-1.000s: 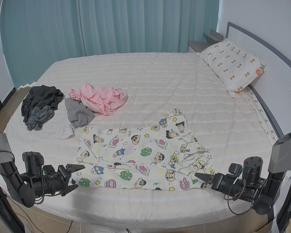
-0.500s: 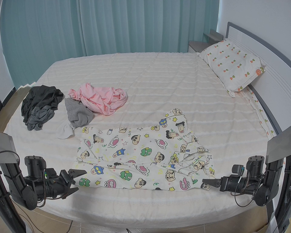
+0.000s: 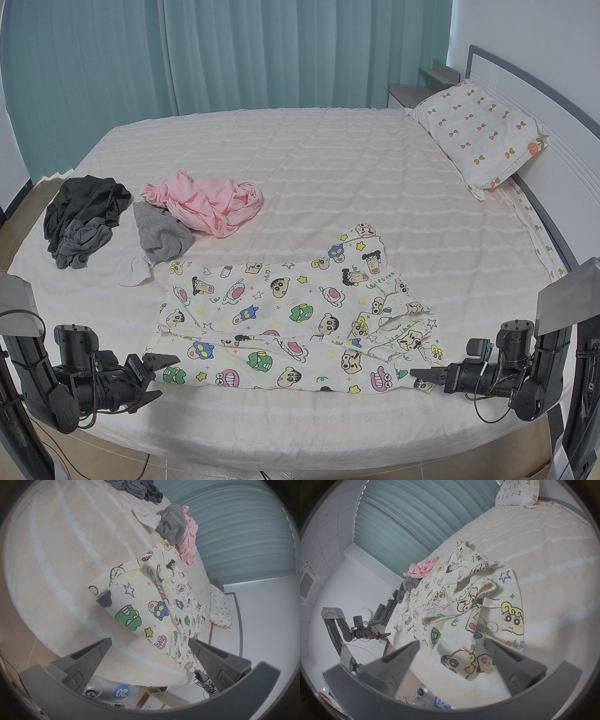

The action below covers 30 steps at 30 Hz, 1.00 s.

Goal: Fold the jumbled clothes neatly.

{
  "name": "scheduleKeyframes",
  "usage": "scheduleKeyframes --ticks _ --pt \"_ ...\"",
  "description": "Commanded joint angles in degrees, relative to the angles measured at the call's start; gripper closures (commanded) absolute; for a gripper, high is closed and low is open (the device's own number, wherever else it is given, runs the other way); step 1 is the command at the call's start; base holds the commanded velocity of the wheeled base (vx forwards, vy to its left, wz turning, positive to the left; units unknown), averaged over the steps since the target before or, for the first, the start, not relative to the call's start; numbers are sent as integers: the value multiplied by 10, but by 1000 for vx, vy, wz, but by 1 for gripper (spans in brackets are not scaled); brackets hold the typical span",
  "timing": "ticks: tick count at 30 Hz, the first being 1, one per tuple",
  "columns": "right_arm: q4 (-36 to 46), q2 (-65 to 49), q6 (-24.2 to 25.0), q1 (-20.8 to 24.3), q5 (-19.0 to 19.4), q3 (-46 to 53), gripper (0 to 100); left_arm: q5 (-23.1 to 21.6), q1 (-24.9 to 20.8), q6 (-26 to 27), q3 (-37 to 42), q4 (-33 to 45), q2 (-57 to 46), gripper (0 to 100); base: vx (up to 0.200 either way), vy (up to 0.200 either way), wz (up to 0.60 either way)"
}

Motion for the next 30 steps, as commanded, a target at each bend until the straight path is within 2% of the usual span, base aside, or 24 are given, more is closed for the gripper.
scheduleKeyframes --ticks 1,17,30 --pt "-3 12 -1 -3 -1 -5 100 0 0 0 1 0 2 0 0 0 0" --pt "-1 -58 -20 -33 6 9 100 19 -1 0 -4 -2 10 0 0 0 0" --pt "87 -126 -46 -43 6 6 100 20 -1 1 0 -20 14 0 0 0 0"
